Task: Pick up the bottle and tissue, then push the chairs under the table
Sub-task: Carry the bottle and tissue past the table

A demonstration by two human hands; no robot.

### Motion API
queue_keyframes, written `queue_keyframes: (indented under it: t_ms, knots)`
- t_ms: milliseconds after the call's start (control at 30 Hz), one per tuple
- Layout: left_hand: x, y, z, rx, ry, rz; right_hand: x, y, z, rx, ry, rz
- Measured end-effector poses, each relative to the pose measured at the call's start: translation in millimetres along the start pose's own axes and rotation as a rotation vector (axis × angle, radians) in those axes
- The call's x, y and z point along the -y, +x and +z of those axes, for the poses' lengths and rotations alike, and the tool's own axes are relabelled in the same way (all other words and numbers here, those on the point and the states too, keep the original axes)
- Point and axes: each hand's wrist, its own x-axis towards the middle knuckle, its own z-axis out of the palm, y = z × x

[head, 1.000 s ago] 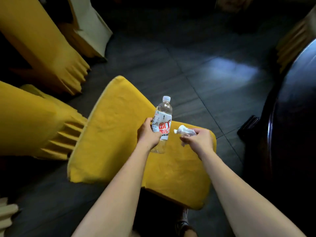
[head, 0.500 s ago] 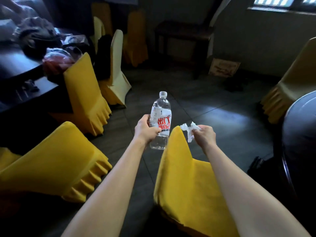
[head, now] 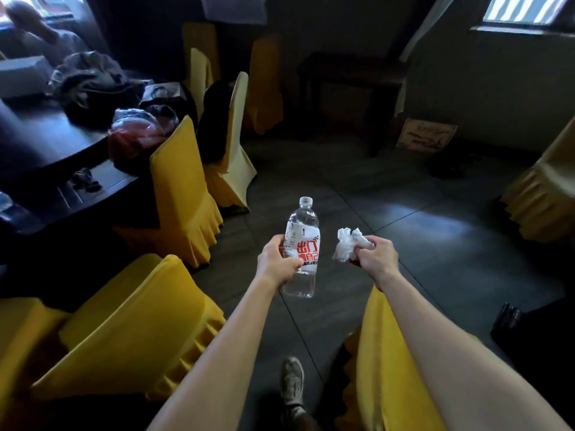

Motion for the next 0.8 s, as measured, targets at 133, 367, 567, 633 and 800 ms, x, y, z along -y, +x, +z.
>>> queue_keyframes:
  t_ms: [133, 367, 567, 633, 800]
  knots:
    - [-16, 67, -8, 0.025, 0.053, 0.009, 29, 57, 22, -0.05, 0.002, 0.015]
    - [-70, 197, -2, 0.061, 0.069, -0.004, 79, 160, 35, -0.076, 0.014, 0.054]
    - [-102, 284, 25, 0.15, 0.051, 0.021, 100, 229, 26, -0.168, 0.003, 0.107]
    - [-110, 313, 40, 0.182, 0.051, 0.036, 102, 250, 21, -0.199, -0.001, 0.13]
    - [-139, 394, 81, 0.319, 0.007, 0.056, 103, 312, 9, -0.25, 0.009, 0.223]
